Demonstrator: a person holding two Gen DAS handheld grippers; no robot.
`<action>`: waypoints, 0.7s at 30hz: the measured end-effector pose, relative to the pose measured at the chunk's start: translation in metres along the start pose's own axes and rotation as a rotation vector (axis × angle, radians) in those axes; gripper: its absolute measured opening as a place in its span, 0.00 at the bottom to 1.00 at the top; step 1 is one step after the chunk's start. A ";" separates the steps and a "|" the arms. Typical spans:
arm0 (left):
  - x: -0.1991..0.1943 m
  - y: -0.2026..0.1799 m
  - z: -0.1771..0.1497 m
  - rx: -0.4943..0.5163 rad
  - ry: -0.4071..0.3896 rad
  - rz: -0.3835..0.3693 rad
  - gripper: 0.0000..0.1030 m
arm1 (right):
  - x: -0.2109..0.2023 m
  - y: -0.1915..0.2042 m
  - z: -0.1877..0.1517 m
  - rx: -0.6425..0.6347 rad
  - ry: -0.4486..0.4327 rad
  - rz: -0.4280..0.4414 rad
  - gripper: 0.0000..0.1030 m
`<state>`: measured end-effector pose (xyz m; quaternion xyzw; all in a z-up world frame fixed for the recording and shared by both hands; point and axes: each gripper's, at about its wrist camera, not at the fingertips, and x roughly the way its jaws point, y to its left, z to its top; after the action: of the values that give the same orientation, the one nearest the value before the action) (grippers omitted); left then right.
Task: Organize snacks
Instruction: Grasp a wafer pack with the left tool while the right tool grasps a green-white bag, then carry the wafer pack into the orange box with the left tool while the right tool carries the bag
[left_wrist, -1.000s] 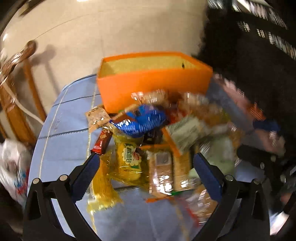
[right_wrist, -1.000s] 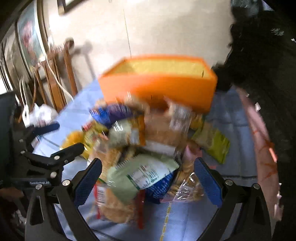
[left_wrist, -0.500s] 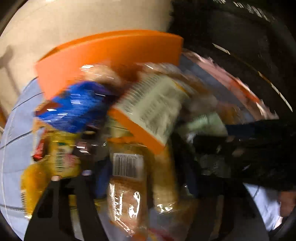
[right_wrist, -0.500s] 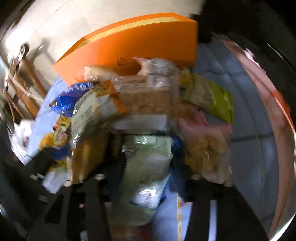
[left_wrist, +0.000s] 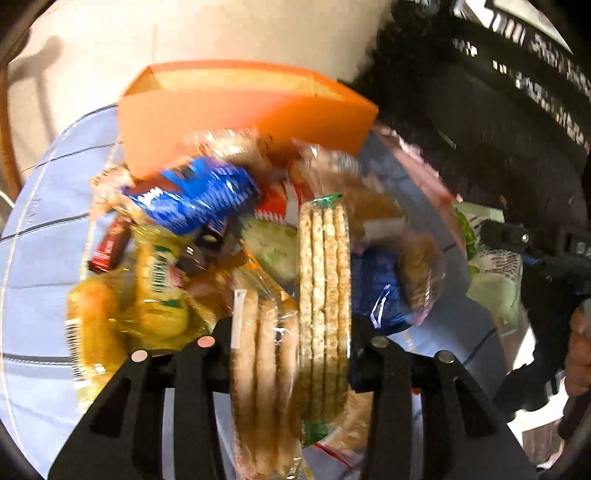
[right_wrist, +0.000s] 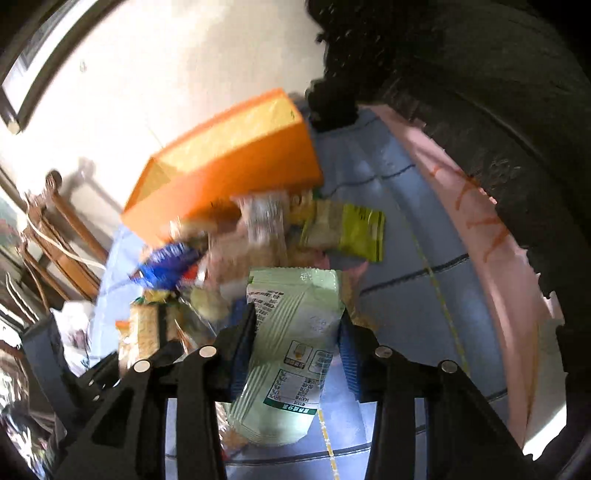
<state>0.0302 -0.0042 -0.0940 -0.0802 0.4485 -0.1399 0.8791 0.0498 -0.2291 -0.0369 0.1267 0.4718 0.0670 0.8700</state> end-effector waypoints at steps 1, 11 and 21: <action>-0.009 0.002 0.002 -0.015 -0.010 -0.015 0.38 | -0.005 0.002 0.003 -0.009 -0.017 -0.008 0.41; -0.037 0.011 0.014 -0.013 -0.077 0.065 0.38 | -0.019 -0.004 0.006 -0.007 -0.035 0.028 0.41; 0.001 0.042 -0.026 -0.045 0.057 0.302 0.93 | -0.016 -0.008 0.001 0.009 -0.008 0.017 0.41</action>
<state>0.0176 0.0353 -0.1213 -0.0274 0.4830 0.0020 0.8752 0.0421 -0.2412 -0.0254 0.1351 0.4676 0.0719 0.8706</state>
